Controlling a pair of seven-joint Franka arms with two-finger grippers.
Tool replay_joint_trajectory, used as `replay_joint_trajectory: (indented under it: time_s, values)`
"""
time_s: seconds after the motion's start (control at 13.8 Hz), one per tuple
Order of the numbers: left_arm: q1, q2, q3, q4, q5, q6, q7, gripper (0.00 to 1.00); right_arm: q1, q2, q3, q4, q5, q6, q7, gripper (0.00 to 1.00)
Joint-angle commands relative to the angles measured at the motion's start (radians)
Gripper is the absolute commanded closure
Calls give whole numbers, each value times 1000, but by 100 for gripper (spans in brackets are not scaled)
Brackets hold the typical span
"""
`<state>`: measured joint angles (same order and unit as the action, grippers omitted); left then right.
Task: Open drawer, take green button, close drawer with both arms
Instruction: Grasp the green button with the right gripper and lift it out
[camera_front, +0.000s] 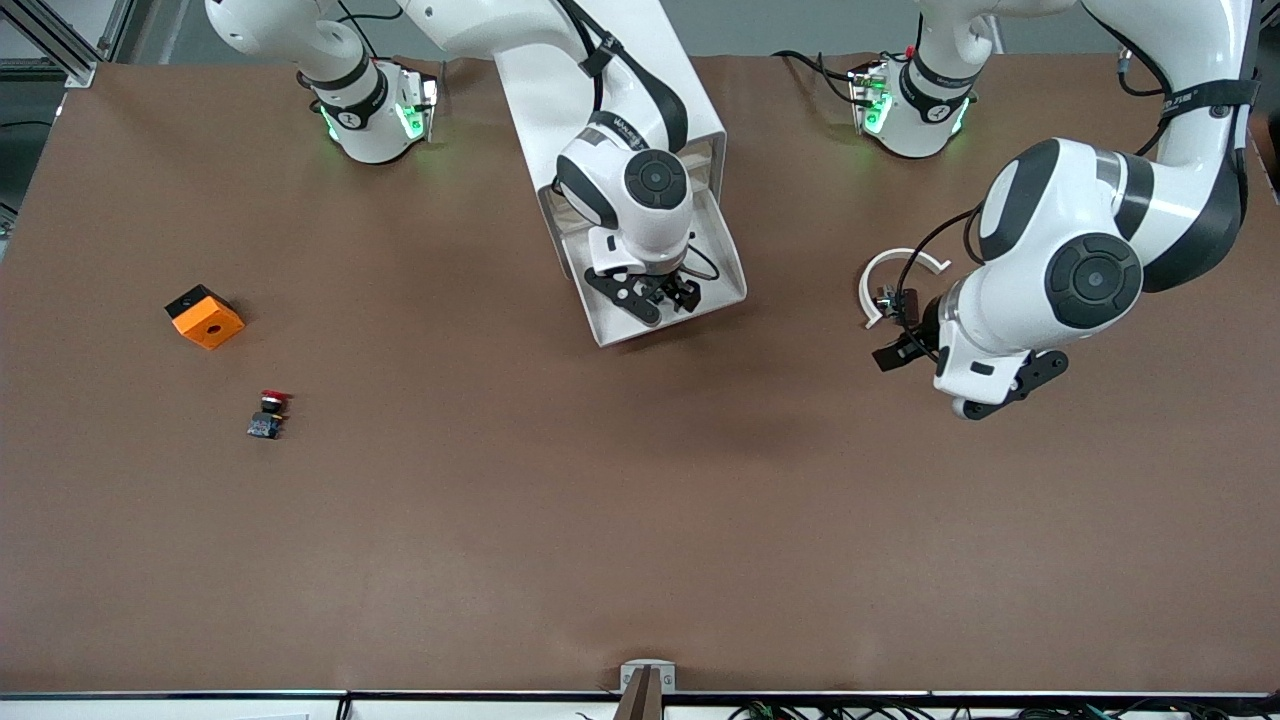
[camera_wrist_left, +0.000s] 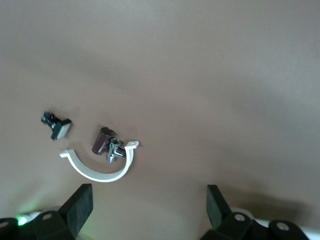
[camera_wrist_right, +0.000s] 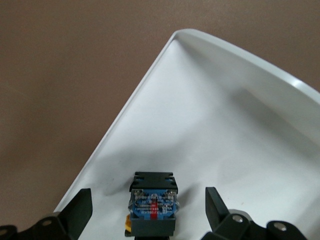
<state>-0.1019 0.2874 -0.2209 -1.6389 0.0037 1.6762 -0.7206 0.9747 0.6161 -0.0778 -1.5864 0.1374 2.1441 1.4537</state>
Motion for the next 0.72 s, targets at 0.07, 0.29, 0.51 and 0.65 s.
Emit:
replay_joint_trajectory:
  time_s: [0.07, 0.29, 0.51, 0.65]
  values:
    - [16, -51, -9, -68, 16, 20, 98, 0, 15, 10, -8, 17, -4, -7, 36, 50]
    - [13, -50, -9, -75, 16, 20, 101, 0, 16, 11, -8, 16, -10, -6, 36, 53]
    - [13, -47, -9, -75, 15, 19, 101, 0, 12, 14, -8, 19, -7, -6, 36, 100]
    - [8, -45, -9, -78, 15, 17, 96, 0, -4, 1, -10, 43, 1, -21, 28, 100]
